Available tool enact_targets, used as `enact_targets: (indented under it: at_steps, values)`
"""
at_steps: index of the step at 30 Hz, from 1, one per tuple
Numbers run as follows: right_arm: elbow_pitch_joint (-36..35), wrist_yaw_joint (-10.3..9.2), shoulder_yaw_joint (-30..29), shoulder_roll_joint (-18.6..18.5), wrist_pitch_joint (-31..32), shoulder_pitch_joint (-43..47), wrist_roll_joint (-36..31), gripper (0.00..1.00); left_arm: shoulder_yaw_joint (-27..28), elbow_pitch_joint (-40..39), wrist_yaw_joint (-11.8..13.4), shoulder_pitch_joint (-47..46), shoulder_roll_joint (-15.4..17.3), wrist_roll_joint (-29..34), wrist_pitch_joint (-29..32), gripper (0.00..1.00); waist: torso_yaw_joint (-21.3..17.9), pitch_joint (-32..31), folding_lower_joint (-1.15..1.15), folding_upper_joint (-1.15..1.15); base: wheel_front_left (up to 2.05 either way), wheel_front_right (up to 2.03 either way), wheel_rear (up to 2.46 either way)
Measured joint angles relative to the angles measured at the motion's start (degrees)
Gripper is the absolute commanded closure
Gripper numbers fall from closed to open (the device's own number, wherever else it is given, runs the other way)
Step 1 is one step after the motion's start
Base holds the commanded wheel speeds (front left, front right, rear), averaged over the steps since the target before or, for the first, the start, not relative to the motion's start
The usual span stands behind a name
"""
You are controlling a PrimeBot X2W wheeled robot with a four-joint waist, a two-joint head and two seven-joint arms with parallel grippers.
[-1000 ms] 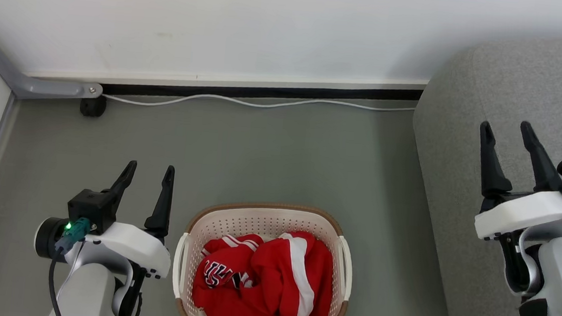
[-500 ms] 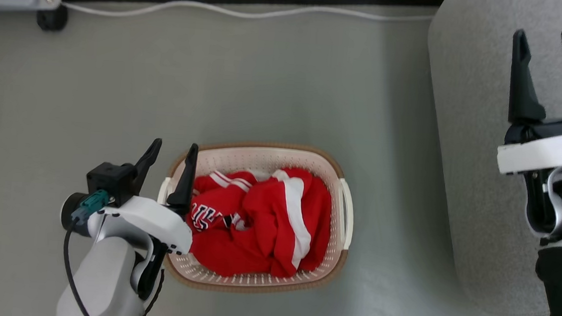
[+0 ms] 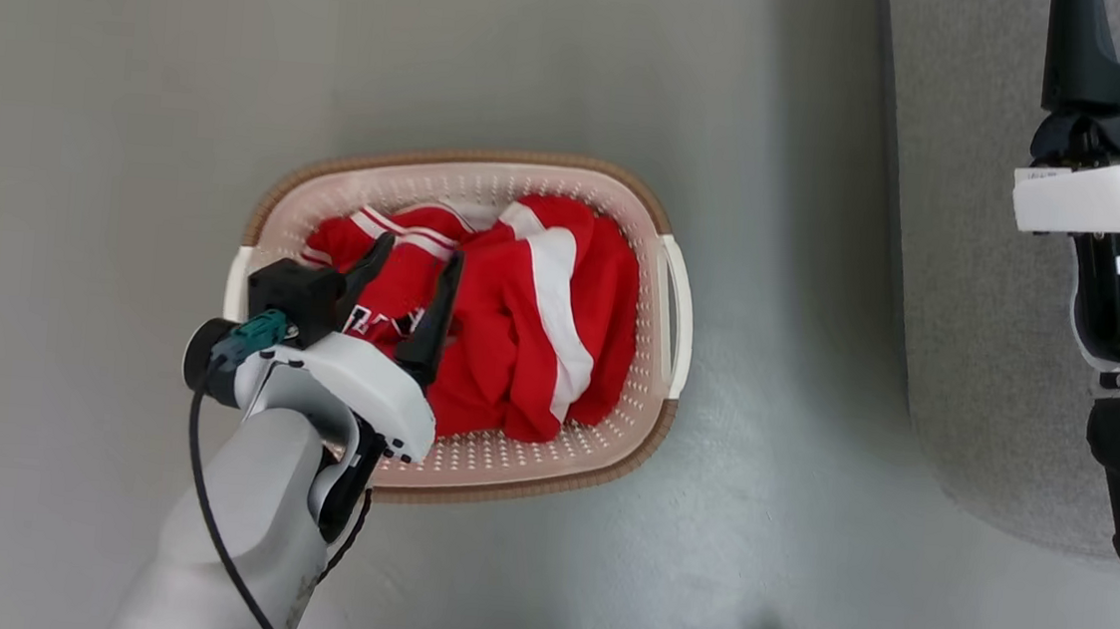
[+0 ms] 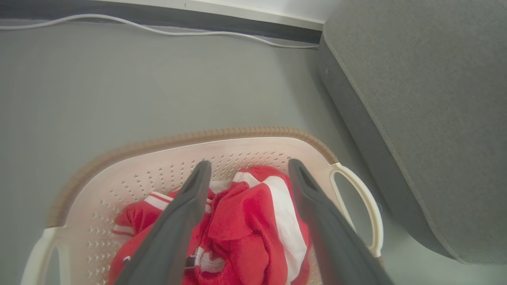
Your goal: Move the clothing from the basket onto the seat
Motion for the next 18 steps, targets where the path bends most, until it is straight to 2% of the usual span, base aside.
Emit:
enact_targets:
  at_steps: [7,18]
  values:
    - [-1.75,0.0,0.51,0.41,-0.01,-2.74,0.02,0.0,-5.58,4.31,0.0,-5.13,0.1,-0.27,0.0,0.0,-2.35,5.69,0.0,0.0,0.0,0.0,0.0]
    - [-3.31,0.0,0.85,1.87,-0.01,-4.52,0.04,0.0,-10.46,9.43,0.0,-11.45,0.25,-3.14,-0.01,0.0,-6.41,11.2,0.0,0.0,0.0,0.0,0.0]
